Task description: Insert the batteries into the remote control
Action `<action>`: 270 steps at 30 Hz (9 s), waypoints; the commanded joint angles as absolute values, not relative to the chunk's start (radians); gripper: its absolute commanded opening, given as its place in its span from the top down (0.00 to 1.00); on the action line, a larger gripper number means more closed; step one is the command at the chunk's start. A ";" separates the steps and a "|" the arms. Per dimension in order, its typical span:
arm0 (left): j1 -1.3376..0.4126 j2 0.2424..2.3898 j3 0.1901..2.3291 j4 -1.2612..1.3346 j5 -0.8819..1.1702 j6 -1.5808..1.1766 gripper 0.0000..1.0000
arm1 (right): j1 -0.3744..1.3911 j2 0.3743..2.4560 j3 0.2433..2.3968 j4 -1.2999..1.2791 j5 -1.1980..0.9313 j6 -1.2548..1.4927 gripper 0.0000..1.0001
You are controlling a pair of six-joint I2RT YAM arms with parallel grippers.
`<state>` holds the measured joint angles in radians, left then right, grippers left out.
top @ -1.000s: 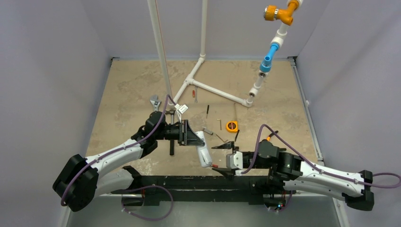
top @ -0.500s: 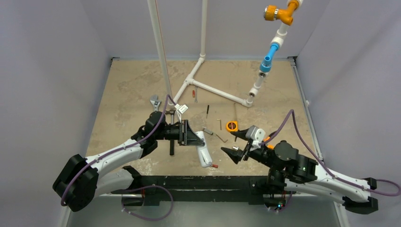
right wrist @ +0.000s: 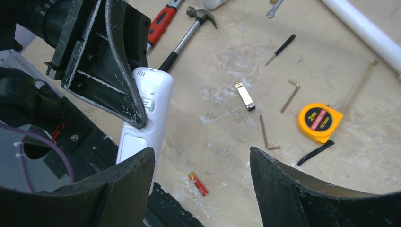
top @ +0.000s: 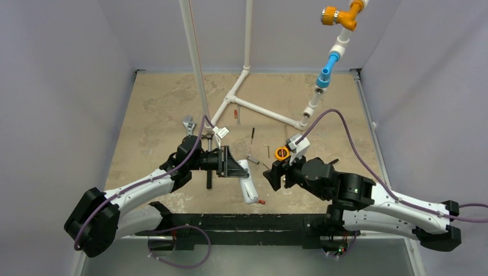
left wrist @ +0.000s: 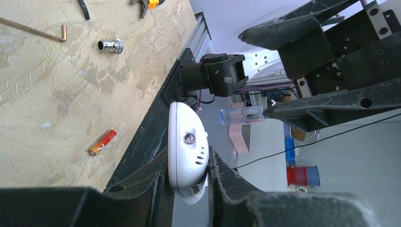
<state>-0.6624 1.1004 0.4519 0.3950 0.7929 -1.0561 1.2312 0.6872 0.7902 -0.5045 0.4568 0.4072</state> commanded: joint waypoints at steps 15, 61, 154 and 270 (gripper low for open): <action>-0.666 1.116 0.479 0.455 0.802 -1.069 1.00 | 1.467 0.949 0.904 -0.499 0.594 0.753 0.13; -0.666 1.120 0.461 0.494 0.805 -1.088 1.00 | 1.468 1.012 0.824 -0.514 0.505 0.776 0.57; -0.667 1.171 0.472 0.457 0.789 -1.071 1.00 | 1.418 0.823 0.333 -0.694 0.288 1.370 0.80; -0.644 1.047 0.445 0.177 0.677 -0.916 1.00 | 0.969 1.133 0.457 -0.654 0.180 0.903 0.95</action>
